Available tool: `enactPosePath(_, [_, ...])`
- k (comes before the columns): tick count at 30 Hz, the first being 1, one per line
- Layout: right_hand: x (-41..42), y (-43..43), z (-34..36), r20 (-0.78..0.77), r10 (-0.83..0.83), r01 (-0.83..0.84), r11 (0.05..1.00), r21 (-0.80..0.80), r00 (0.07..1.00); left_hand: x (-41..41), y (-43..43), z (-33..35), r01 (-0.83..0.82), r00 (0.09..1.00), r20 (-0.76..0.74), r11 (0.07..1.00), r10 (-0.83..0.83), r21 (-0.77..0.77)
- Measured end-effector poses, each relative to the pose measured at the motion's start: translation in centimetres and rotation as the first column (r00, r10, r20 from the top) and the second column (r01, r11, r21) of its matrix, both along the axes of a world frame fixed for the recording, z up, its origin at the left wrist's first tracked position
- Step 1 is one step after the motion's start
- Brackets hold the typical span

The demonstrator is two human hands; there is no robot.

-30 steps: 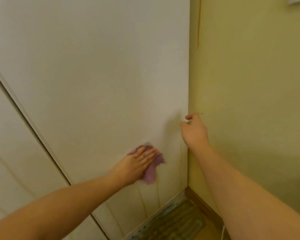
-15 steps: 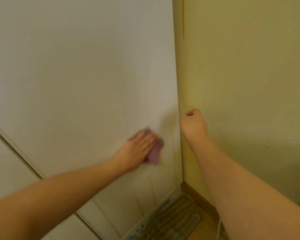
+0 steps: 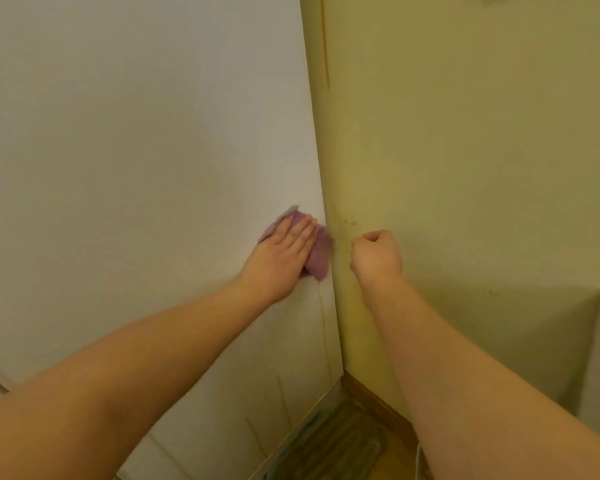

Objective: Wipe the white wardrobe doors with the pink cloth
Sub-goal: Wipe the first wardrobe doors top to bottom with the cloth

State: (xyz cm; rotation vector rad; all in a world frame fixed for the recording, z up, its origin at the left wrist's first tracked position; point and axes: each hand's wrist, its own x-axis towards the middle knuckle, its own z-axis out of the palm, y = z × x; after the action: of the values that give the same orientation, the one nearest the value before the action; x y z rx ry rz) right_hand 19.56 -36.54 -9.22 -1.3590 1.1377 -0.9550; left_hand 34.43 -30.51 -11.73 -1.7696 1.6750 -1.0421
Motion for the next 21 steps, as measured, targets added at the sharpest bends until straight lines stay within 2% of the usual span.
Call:
enactPosePath(2, [0.0,-0.1,0.0,0.000,-0.012,0.012,1.000,-0.002,1.000,-1.1,-1.7,-0.3,-0.031,1.000,0.002,0.999,0.031,-0.038])
enactPosePath(4, [-0.1,-0.3,-0.1,-0.014,0.000,-0.001,1.000,-0.028,1.000,-1.5,-0.9,-4.9,-0.032,0.999,-0.006,0.987,0.033,0.160])
enactPosePath(6, [-0.3,-0.5,-0.3,-0.025,0.020,-0.020,0.999,-0.034,0.999,-2.3,1.5,-8.1,-0.059,0.997,-0.025,0.915,0.075,0.400])
enactPosePath(7, [-0.3,-0.8,-0.4,-0.026,0.021,-0.022,0.999,-0.034,0.999,-2.3,1.9,-8.6,-0.052,0.997,-0.028,0.897,0.072,0.439])
enactPosePath(8, [-0.3,-1.1,-0.5,-0.021,0.014,-0.014,0.999,-0.031,1.000,-2.1,1.6,-8.3,-0.047,0.997,-0.043,0.904,0.072,0.425])
enactPosePath(11, [0.0,-1.5,-0.8,0.013,-0.039,0.039,0.999,-0.003,0.999,-1.6,-2.4,-4.3,0.011,1.000,-0.027,0.974,-0.005,0.226])
enactPosePath(13, [0.0,-1.6,-1.1,0.002,-0.064,0.064,0.998,0.002,0.998,-1.8,-4.0,-2.6,0.006,1.000,-0.022,0.988,-0.003,0.154])
enactPosePath(15, [-0.3,-1.6,-1.2,-0.027,-0.058,0.058,0.998,-0.002,0.998,-1.9,-3.3,-4.2,-0.005,1.000,-0.021,0.981,0.010,0.196])
enactPosePath(18, [-0.5,-1.5,-1.1,-0.045,-0.018,0.018,1.000,0.003,0.999,-2.0,0.8,-8.7,-0.031,0.999,-0.010,0.901,0.039,0.433])
enactPosePath(19, [-0.4,-1.5,-1.1,-0.044,-0.003,0.003,1.000,-0.001,0.999,-1.8,1.1,-8.8,-0.039,0.998,-0.020,0.890,0.054,0.453])
enactPosePath(21, [-0.2,-1.7,-1.2,-0.054,-0.005,0.004,1.000,-0.010,0.999,-1.5,-0.2,-6.9,-0.023,0.999,-0.034,0.930,0.039,0.366])
